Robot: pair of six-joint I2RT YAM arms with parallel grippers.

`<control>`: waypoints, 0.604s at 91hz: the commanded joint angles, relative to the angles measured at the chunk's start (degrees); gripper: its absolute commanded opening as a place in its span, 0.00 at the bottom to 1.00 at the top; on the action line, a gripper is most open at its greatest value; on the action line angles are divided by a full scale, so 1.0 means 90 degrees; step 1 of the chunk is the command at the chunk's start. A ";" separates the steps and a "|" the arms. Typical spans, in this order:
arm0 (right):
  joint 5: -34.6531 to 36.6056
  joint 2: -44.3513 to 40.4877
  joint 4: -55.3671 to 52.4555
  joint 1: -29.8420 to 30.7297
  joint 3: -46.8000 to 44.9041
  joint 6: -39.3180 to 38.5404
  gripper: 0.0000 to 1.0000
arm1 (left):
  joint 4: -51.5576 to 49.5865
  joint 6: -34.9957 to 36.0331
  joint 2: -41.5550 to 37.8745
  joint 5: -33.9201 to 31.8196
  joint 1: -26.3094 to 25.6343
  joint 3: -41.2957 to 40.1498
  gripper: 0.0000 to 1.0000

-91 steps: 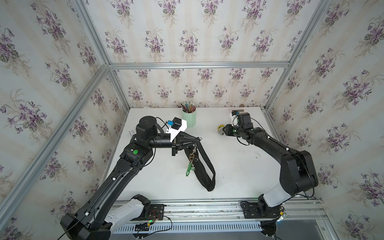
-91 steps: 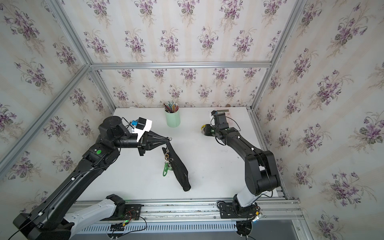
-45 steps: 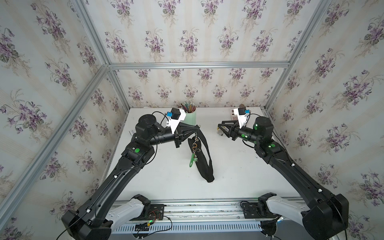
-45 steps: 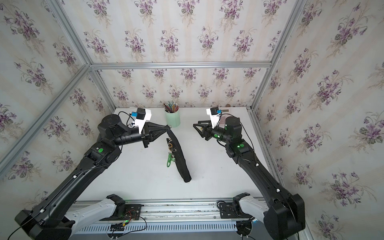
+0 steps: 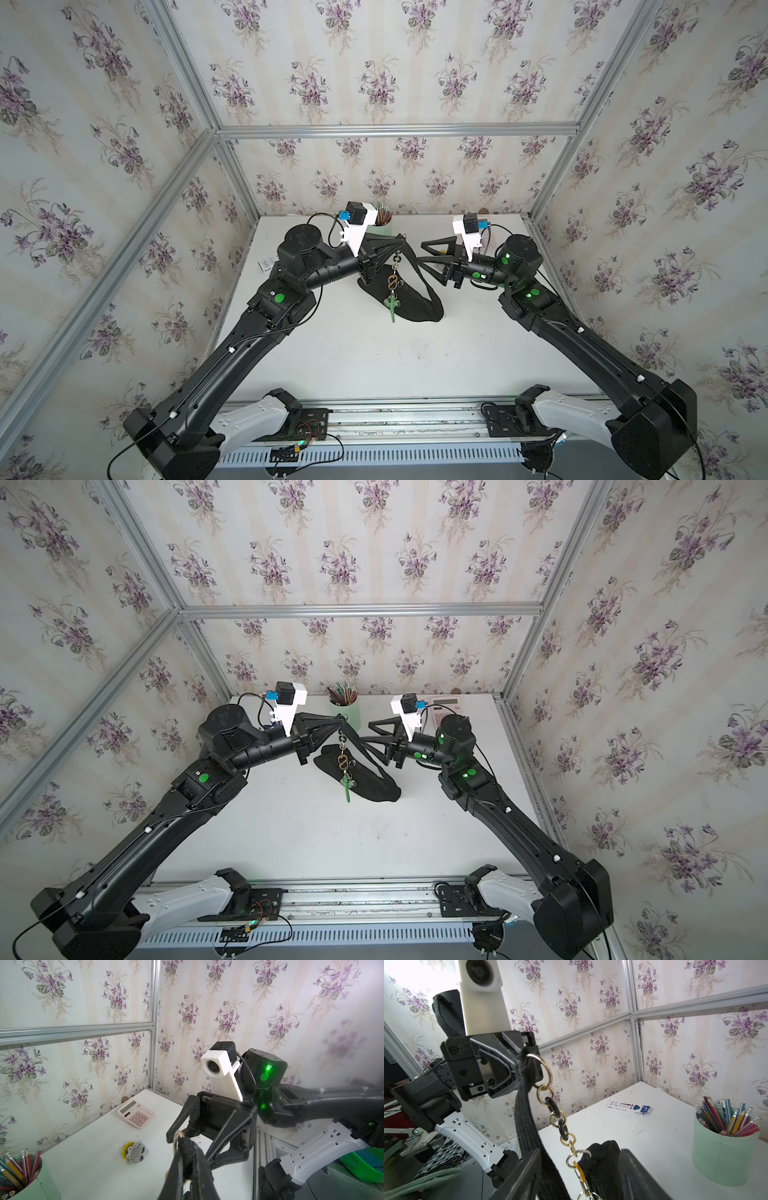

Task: Remove the decoration from the bag
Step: Remove the decoration item from the bag.

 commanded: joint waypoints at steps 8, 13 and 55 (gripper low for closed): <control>-0.0156 0.0204 0.0095 0.0236 0.0057 -0.0300 0.67 | 0.0345 -0.0248 -0.0010 -0.0001 -0.0050 0.0046 0.00; -0.0218 0.0264 0.0019 0.0345 0.0072 -0.0409 0.67 | 0.0398 -0.0262 -0.0023 0.0068 -0.0051 0.0025 0.00; -0.0643 0.0458 -0.0266 0.0580 0.0011 -0.0878 0.63 | 0.0471 -0.0283 0.0071 0.0984 -0.0051 0.0157 0.00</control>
